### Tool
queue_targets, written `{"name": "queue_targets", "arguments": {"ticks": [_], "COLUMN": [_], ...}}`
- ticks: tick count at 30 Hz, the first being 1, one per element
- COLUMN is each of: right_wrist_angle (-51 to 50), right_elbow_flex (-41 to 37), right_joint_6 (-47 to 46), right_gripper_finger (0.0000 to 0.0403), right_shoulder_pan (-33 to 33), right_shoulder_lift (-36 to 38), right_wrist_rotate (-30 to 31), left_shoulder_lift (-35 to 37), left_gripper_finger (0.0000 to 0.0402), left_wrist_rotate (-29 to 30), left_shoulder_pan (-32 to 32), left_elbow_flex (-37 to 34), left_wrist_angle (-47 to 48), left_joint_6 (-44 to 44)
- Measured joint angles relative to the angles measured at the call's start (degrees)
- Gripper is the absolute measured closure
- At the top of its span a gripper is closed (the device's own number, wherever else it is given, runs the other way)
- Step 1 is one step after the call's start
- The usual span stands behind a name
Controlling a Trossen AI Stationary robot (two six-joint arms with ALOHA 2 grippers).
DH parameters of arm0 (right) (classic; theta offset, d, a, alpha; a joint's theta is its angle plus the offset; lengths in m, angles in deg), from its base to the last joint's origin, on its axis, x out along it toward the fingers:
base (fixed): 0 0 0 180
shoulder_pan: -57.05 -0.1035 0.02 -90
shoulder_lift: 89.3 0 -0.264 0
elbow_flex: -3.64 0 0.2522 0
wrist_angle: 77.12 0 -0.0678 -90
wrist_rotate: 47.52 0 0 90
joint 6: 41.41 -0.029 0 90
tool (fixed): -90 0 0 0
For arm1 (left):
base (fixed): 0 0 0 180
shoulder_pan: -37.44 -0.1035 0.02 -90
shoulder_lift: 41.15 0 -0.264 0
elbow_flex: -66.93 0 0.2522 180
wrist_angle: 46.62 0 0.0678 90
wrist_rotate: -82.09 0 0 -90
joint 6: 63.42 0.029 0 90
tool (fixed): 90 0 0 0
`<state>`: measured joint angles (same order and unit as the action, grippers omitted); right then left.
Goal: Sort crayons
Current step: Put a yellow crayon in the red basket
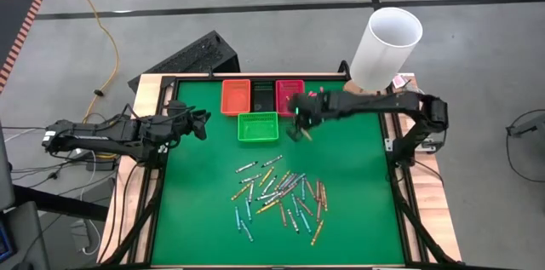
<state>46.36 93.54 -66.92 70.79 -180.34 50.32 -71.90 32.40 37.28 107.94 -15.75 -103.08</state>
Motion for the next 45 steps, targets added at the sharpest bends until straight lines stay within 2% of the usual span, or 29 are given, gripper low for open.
{"name": "queue_targets", "arguments": {"ticks": [5,10,19,26,32,40,42,45], "right_wrist_angle": [9.37,14.42,18.59,18.54,18.61,16.17,15.04,14.11], "right_elbow_flex": [1.95,1.99,1.90,1.90,1.90,3.35,3.90,4.01], "right_joint_6": [5.97,8.08,10.60,10.75,12.90,13.57,14.03,18.52], "right_gripper_finger": [0.0403,0.0403,0.0403,0.0401,0.0361,0.0300,0.0294,0.0292], "right_shoulder_pan": [7.75,12.07,15.03,16.47,16.42,16.43,16.32,14.87], "right_shoulder_lift": [-0.09,-1.44,-10.80,-14.07,-14.20,-10.87,-9.82,-7.64], "right_wrist_rotate": [-0.02,-0.21,-0.51,-0.54,-2.00,-2.70,-5.46,-15.29], "left_shoulder_lift": [-0.01,-0.01,0.01,0.01,0.00,0.01,-0.01,0.00], "left_gripper_finger": [0.0283,0.0283,0.0283,0.0283,0.0283,0.0283,0.0283,0.0283], "left_wrist_rotate": [0.00,0.00,0.57,0.90,0.97,1.08,0.95,-0.15], "left_shoulder_pan": [0.00,0.01,0.00,0.00,0.01,0.00,0.00,0.00], "left_elbow_flex": [0.00,0.00,0.00,0.00,0.00,0.00,0.00,0.00], "left_wrist_angle": [0.26,0.25,0.15,0.10,-0.08,-0.05,-0.03,0.21], "left_joint_6": [-0.01,0.00,-0.09,-0.54,-0.66,-0.66,-0.52,0.99]}}
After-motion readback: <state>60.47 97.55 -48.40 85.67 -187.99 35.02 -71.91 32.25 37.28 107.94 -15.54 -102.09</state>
